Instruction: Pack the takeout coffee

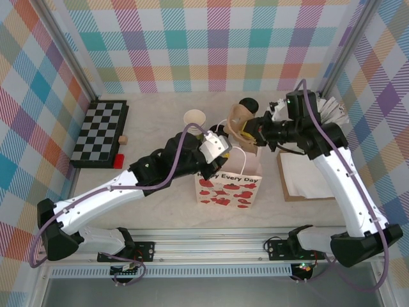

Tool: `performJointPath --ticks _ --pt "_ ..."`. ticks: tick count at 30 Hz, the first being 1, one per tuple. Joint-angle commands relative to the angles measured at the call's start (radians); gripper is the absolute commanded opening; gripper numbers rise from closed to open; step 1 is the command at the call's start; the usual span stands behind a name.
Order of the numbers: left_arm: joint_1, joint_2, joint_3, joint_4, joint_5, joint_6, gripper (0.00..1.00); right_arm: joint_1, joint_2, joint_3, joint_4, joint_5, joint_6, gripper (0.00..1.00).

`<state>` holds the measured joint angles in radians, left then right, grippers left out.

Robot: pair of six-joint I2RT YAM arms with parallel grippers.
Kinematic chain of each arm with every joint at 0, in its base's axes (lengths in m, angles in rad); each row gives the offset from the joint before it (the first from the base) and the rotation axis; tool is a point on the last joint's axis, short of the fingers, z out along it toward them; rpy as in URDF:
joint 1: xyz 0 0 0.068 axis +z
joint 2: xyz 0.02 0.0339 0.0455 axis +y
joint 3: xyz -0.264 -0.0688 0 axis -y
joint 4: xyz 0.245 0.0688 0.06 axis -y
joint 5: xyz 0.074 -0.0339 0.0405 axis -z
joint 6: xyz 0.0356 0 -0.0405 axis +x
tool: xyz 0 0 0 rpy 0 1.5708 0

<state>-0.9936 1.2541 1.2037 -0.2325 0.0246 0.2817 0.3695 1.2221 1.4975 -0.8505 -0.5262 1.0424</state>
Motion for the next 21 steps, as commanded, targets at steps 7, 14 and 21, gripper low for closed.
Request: performJointPath --ticks 7,14,21 --pt "-0.017 -0.040 -0.029 0.089 -0.003 0.007 0.00 0.054 -0.049 -0.109 0.116 -0.017 0.160 0.00" --pt "-0.017 -0.042 -0.039 0.105 -0.001 0.005 0.00 0.085 -0.081 -0.224 0.246 0.023 0.290 0.00" --pt "-0.017 -0.034 -0.056 0.112 -0.012 0.006 0.00 0.137 -0.061 -0.116 0.188 0.073 0.266 0.00"
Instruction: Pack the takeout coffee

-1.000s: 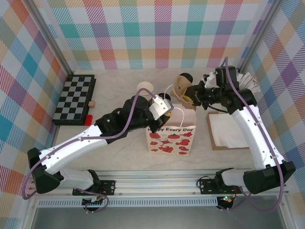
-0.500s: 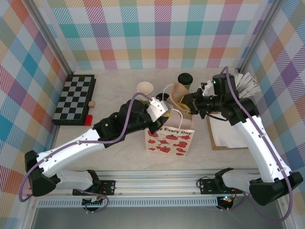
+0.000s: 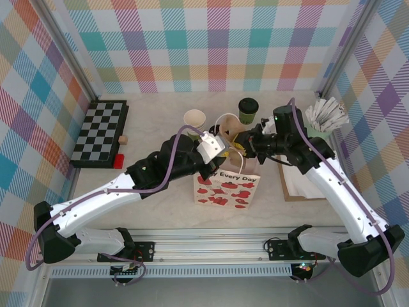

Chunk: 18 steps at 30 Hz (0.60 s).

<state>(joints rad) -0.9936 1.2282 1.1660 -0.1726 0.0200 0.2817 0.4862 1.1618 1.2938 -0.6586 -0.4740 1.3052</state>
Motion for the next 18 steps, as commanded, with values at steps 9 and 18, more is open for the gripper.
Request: performJointPath --ticks 9,18 --pt "-0.018 -0.038 -0.047 0.070 0.003 0.004 0.00 0.057 -0.052 -0.106 0.061 0.082 0.097 0.00" --pt "-0.017 -0.092 -0.069 0.064 0.054 -0.013 0.00 0.094 0.087 0.076 -0.244 0.273 -0.051 0.00"
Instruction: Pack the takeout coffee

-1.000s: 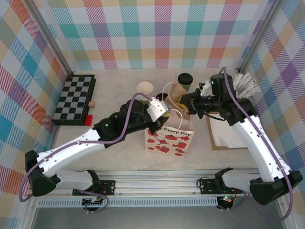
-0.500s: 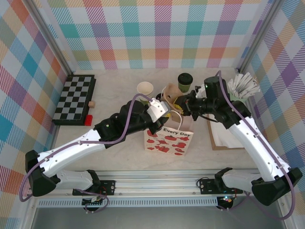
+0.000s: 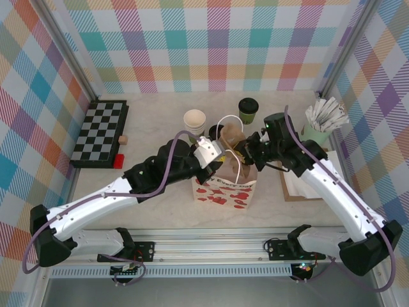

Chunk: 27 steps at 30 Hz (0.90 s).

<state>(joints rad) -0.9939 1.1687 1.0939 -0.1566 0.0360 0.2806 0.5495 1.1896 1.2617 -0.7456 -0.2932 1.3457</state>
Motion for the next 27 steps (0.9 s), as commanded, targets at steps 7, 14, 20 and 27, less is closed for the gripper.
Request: performJointPath --ticks 7,14,20,27 --pt "-0.017 -0.049 0.020 0.063 0.106 -0.045 0.00 0.159 0.200 0.259 -0.334 0.306 -0.236 0.00" --pt "-0.020 -0.120 -0.069 0.105 0.273 0.002 0.00 0.195 0.300 0.332 -0.388 0.318 -0.291 0.00" --pt "-0.020 -0.239 -0.200 0.183 0.285 0.086 0.00 0.196 0.342 0.339 -0.421 0.306 -0.363 0.00" --pt "-0.053 -0.149 -0.179 0.127 0.314 0.221 0.05 0.247 0.397 0.341 -0.420 0.385 -0.452 0.00"
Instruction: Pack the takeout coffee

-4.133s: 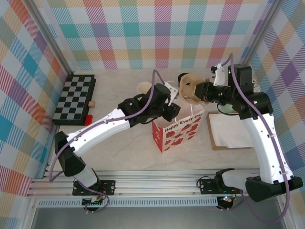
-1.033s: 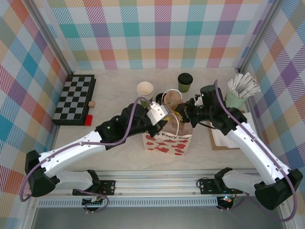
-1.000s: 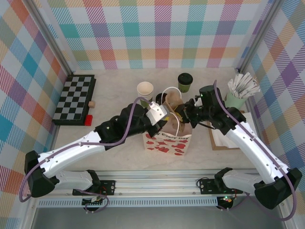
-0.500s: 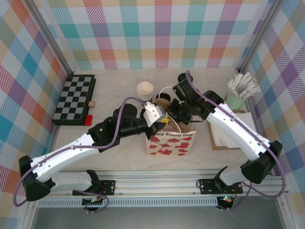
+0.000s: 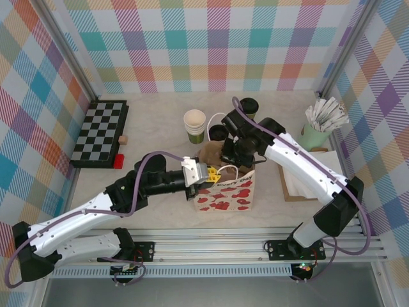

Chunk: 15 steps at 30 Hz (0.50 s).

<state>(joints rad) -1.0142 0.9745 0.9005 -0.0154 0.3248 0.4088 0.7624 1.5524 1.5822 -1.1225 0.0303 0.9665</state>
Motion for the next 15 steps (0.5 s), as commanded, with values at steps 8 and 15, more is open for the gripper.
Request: performJointPath --ticks 8,15 --pt "-0.042 0.047 0.034 -0.008 0.041 0.139 0.01 0.088 0.099 0.010 -0.094 0.152 -0.108 0.00" --pt "-0.028 -0.071 0.070 -0.102 -0.170 0.062 0.72 0.101 0.062 -0.028 -0.048 0.152 -0.247 0.00"
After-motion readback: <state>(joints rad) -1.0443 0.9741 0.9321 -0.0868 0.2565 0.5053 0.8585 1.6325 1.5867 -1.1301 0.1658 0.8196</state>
